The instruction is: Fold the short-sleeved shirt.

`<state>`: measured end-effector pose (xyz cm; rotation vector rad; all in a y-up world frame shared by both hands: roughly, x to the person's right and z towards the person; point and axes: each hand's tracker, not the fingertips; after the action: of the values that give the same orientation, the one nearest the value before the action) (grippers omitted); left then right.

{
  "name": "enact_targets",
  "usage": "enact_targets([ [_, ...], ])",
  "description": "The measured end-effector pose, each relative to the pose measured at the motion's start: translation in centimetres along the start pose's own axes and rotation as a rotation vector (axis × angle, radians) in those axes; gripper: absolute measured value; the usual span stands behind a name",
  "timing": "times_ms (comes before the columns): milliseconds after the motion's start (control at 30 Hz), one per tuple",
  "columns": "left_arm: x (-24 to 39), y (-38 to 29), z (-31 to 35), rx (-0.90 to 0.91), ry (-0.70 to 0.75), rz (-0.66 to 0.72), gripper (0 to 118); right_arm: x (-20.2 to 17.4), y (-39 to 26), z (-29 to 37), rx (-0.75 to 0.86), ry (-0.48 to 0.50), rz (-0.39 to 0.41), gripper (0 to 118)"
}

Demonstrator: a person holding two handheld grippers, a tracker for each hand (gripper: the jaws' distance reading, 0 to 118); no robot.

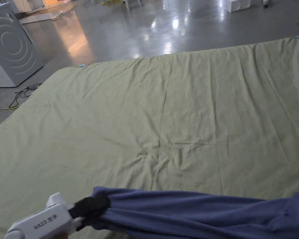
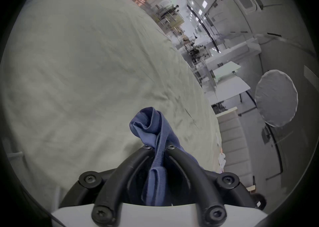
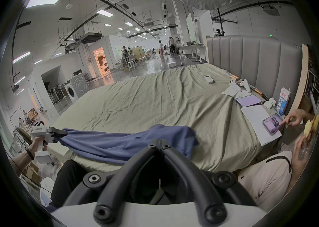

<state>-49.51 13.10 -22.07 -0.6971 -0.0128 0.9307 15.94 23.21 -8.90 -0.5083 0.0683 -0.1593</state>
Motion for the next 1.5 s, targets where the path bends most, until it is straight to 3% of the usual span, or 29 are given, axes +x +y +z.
enact_targets([
  [133,-1.3,2.1,3.8,0.071,0.045,-0.029,8,-0.3,-0.2,-0.3,-0.001,0.018,-0.018,0],
  [267,2.5,0.6,3.9,0.05,0.032,-0.084,8,-0.9,0.0,-0.9,-0.002,0.041,-0.02,0],
  [333,6.2,-1.7,1.9,0.004,-0.001,-0.221,8,-1.2,-0.1,-1.0,-0.004,0.048,-0.03,0],
  [467,11.7,-7.3,-4.0,-0.125,-0.185,-0.235,8,-1.5,0.1,0.4,0.035,0.085,-0.045,0],
  [633,16.0,-13.7,-11.3,-0.319,-0.106,-0.469,8,-0.6,0.5,2.0,0.06,0.015,-0.004,0],
  [733,16.5,-16.4,-13.4,-0.372,-0.111,-0.491,10,1.2,0.0,2.7,0.057,-0.01,-0.037,0],
  [800,17.1,-18.0,-14.0,-0.338,-0.044,-0.52,27,2.5,-0.7,2.9,0.047,-0.02,-0.11,0],
  [867,17.4,-18.1,-14.3,-0.364,-0.068,-0.552,33,3.4,-1.3,2.8,0.029,-0.032,-0.165,0],
  [967,18.9,-17.6,-12.6,-0.353,-0.124,-0.6,83,3.9,-1.8,2.9,0.026,-0.054,-0.176,0],
  [1033,19.6,-16.4,-10.4,-0.236,-0.106,-0.631,83,4.1,-2.0,3.0,0.027,-0.058,-0.18,0],
  [1133,18.6,-14.2,-8.1,-0.139,-0.098,-0.508,77,4.1,-2.2,2.8,0.026,-0.057,-0.186,0],
  [1167,18.3,-13.9,-8.1,-0.137,-0.106,-0.436,56,4.1,-2.3,2.7,0.023,-0.06,-0.187,0],
  [1200,17.5,-13.8,-8.5,-0.153,-0.138,-0.368,24,4.0,-2.3,2.6,0.018,-0.061,-0.19,0],
  [1233,17.0,-14.1,-9.3,-0.176,-0.155,-0.332,4,4.0,-2.3,2.5,0.013,-0.06,-0.194,0],
  [1433,15.4,-20.4,-15.4,-0.431,-0.086,-0.399,3,2.9,-2.0,2.8,0.006,-0.052,-0.166,0],
  [1500,15.1,-21.7,-16.1,-0.371,-0.08,-0.439,2,2.6,-1.8,2.7,0.001,-0.053,-0.143,0],
])
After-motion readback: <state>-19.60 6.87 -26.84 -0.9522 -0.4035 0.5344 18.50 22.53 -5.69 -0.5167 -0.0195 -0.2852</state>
